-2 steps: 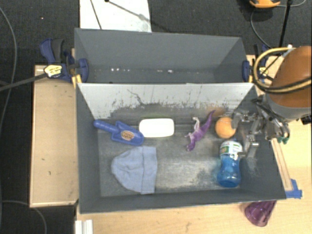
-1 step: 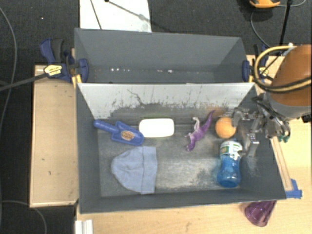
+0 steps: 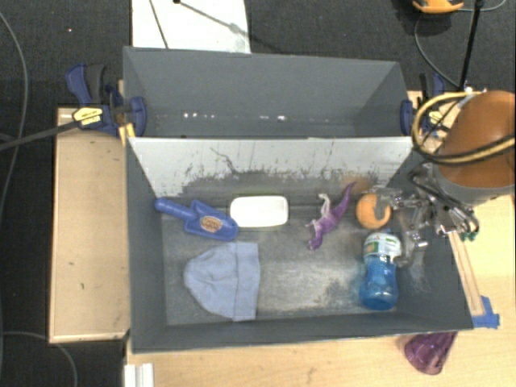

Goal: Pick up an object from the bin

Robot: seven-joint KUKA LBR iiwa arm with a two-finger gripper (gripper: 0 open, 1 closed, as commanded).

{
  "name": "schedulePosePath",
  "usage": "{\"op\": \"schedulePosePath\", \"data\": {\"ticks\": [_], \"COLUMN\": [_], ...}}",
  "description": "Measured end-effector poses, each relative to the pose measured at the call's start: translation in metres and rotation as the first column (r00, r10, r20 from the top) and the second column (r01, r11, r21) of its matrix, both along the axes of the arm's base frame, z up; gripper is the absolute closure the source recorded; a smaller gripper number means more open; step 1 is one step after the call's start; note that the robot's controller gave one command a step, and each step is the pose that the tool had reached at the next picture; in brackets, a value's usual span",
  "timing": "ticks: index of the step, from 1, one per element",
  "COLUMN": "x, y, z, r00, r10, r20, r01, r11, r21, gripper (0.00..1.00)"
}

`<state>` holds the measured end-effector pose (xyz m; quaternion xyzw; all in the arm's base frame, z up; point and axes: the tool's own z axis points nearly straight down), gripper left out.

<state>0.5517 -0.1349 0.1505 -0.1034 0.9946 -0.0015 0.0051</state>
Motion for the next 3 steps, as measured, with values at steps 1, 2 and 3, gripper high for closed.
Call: {"op": "schedulePosePath", "data": {"ticks": [1, 2, 3], "x": [-0.006, 0.004, 0.0], "y": [-0.011, -0.013, -0.011], "z": [-0.033, -0.006, -0.062], "r00": [0.968, 0.893, 0.839], "r10": [0.25, 0.449, 0.544], "r20": [-0.006, 0.0, 0.012], "r01": [-0.25, -0.449, -0.544], "r11": [0.968, 0.893, 0.839], "r21": [0.001, -0.005, -0.005], "gripper": [0.0, 0.0, 0.0]}}
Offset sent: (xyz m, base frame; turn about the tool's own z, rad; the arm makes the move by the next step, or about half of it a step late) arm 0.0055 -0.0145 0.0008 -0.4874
